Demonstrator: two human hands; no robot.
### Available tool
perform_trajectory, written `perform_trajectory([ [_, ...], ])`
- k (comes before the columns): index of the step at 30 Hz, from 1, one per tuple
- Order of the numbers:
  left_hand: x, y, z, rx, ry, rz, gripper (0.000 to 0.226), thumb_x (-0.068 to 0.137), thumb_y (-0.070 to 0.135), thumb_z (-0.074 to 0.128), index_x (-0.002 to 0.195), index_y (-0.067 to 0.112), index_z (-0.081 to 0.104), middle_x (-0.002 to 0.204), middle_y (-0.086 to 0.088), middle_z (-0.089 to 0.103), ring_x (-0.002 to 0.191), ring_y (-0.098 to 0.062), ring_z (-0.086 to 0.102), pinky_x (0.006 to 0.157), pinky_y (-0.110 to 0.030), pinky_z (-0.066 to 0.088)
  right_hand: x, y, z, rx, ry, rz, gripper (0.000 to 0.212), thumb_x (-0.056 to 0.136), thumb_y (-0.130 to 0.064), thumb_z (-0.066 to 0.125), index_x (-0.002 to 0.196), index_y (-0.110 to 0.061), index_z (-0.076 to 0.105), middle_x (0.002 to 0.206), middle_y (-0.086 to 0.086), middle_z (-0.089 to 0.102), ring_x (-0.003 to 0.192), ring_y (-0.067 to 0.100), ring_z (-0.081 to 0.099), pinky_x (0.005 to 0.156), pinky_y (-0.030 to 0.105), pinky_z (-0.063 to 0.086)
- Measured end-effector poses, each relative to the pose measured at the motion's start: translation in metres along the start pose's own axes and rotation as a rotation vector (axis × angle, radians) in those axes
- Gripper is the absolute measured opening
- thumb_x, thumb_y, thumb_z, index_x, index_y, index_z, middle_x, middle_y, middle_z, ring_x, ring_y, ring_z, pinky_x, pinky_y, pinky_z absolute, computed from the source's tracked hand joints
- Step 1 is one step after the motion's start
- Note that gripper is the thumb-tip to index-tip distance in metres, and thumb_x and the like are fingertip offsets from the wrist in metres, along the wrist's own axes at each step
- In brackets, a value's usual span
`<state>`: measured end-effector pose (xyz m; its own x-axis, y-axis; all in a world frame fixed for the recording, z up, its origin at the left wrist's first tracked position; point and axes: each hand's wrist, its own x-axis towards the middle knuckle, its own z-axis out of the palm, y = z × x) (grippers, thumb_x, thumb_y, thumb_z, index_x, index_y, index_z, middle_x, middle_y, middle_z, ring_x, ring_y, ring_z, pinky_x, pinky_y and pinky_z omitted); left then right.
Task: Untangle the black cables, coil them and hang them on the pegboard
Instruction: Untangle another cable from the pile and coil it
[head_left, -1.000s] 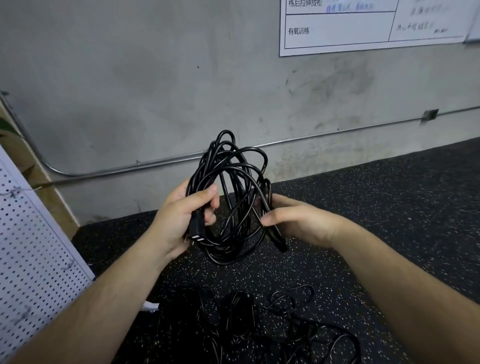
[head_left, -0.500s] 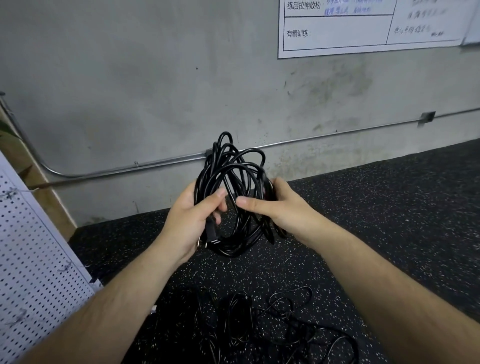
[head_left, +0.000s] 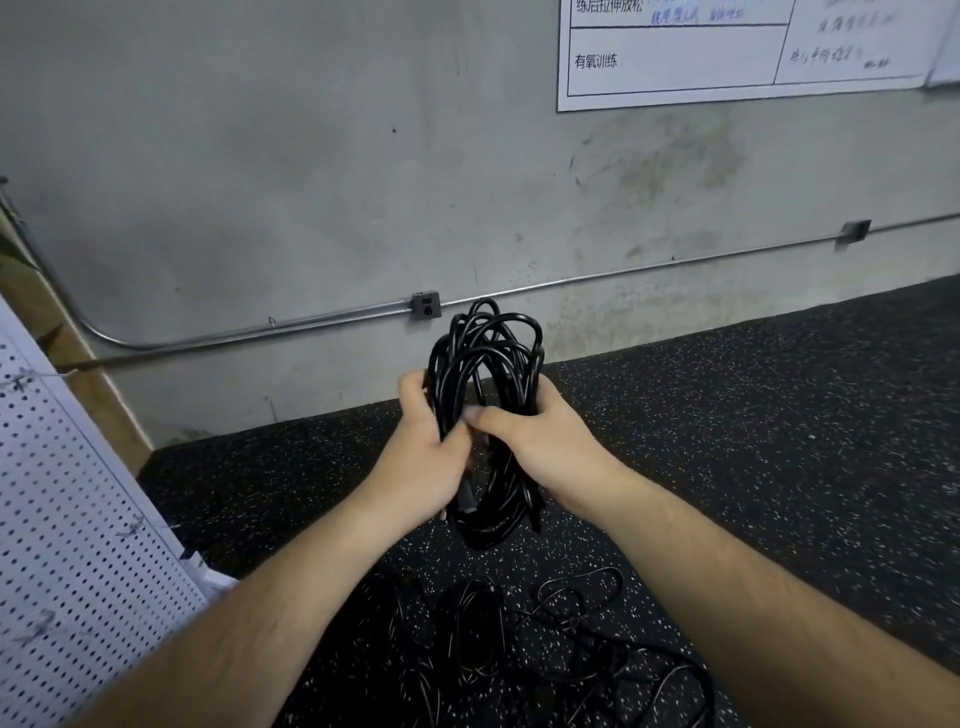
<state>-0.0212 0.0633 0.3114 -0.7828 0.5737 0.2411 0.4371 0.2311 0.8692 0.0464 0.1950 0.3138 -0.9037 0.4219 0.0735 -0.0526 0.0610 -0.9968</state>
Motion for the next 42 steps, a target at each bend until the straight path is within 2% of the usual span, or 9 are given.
perform_trajectory([
  [5, 0.001, -0.003, 0.008, 0.150, -0.093, 0.043, 0.042, 0.100, -0.001, 0.046, 0.136, 0.015, 0.031, 0.108, 0.015, 0.048, 0.087, 0.024, 0.056, 0.070, -0.004, 0.048, -0.004, -0.002, 0.004, -0.032, 0.006, -0.026, 0.045, 0.073, -0.035, 0.091, 0.109, -0.027, 0.067, 0.102, -0.010, 0.076, 0.094, 0.001, 0.072, 0.090, 0.027, 0.057],
  [12, 0.004, 0.009, 0.016, 0.178, -0.078, 0.173, 0.060, 0.098, 0.000, 0.052, 0.131, 0.047, 0.033, 0.111, 0.022, 0.062, 0.098, 0.020, 0.058, 0.076, -0.001, 0.045, -0.001, -0.004, -0.002, 0.014, 0.110, -0.055, 0.067, 0.064, -0.048, 0.093, 0.118, -0.021, 0.065, 0.105, -0.005, 0.075, 0.096, 0.006, 0.072, 0.091, 0.032, 0.059],
  [16, 0.000, 0.014, 0.033, 0.236, -0.086, 0.259, 0.057, 0.094, 0.005, 0.056, 0.139, 0.037, 0.041, 0.126, 0.015, 0.062, 0.113, 0.006, 0.060, 0.094, -0.013, 0.049, -0.004, -0.002, -0.001, 0.062, 0.231, 0.054, 0.094, 0.051, -0.060, 0.093, 0.127, -0.025, 0.052, 0.114, -0.009, 0.070, 0.102, 0.005, 0.069, 0.095, 0.032, 0.057],
  [18, 0.001, 0.013, 0.040, 0.274, -0.101, 0.267, 0.068, 0.091, 0.006, 0.056, 0.150, 0.033, 0.035, 0.135, 0.008, 0.057, 0.118, -0.004, 0.059, 0.102, -0.025, 0.050, -0.007, -0.002, -0.004, 0.085, 0.244, 0.087, 0.079, 0.054, -0.058, 0.091, 0.120, -0.024, 0.062, 0.106, -0.007, 0.075, 0.096, 0.008, 0.072, 0.093, 0.036, 0.058],
  [22, -0.003, 0.018, 0.047, 0.259, -0.100, 0.225, 0.061, 0.093, 0.009, 0.056, 0.144, 0.039, 0.040, 0.129, 0.014, 0.051, 0.105, -0.001, 0.058, 0.088, -0.021, 0.052, -0.011, -0.003, -0.008, 0.251, 0.258, 0.134, 0.035, 0.074, -0.038, 0.085, 0.101, -0.018, 0.074, 0.091, -0.001, 0.079, 0.086, 0.014, 0.076, 0.088, 0.040, 0.060],
  [26, -0.003, 0.019, 0.044, 0.162, -0.061, 0.111, 0.037, 0.095, 0.020, 0.058, 0.116, 0.050, 0.048, 0.106, 0.016, 0.064, 0.093, -0.003, 0.066, 0.075, -0.030, 0.057, -0.005, -0.010, -0.017, 0.350, 0.309, 0.113, 0.033, 0.074, -0.029, 0.082, 0.101, -0.011, 0.075, 0.093, 0.007, 0.078, 0.089, 0.023, 0.076, 0.088, 0.045, 0.061],
  [32, -0.011, 0.018, 0.048, 0.340, -0.210, 0.197, 0.067, 0.095, 0.007, 0.049, 0.156, 0.015, 0.021, 0.130, 0.003, 0.052, 0.106, -0.012, 0.063, 0.091, -0.025, 0.053, -0.008, 0.000, -0.012, 0.068, 0.243, 0.022, 0.021, 0.075, -0.034, 0.082, 0.079, -0.017, 0.071, 0.078, -0.003, 0.076, 0.077, 0.013, 0.074, 0.077, 0.037, 0.060],
  [38, -0.010, 0.007, 0.054, 0.459, -0.282, 0.254, 0.046, 0.094, 0.004, 0.047, 0.140, 0.002, 0.041, 0.115, -0.012, 0.057, 0.090, -0.020, 0.063, 0.081, -0.039, 0.058, -0.004, 0.013, -0.007, -0.172, 0.311, -0.045, 0.030, 0.084, -0.025, 0.062, 0.059, -0.019, 0.048, 0.053, -0.009, 0.054, 0.047, 0.002, 0.051, 0.050, 0.024, 0.042],
  [42, -0.006, -0.018, 0.050, 0.205, -0.301, 0.144, 0.064, 0.100, 0.013, 0.046, 0.159, 0.018, 0.021, 0.143, 0.008, 0.040, 0.129, -0.002, 0.044, 0.100, -0.004, 0.037, 0.001, 0.020, -0.010, -0.192, 0.066, -0.029, 0.029, 0.085, -0.044, 0.077, 0.090, -0.017, 0.071, 0.087, -0.006, 0.075, 0.080, 0.002, 0.072, 0.076, 0.022, 0.059],
])
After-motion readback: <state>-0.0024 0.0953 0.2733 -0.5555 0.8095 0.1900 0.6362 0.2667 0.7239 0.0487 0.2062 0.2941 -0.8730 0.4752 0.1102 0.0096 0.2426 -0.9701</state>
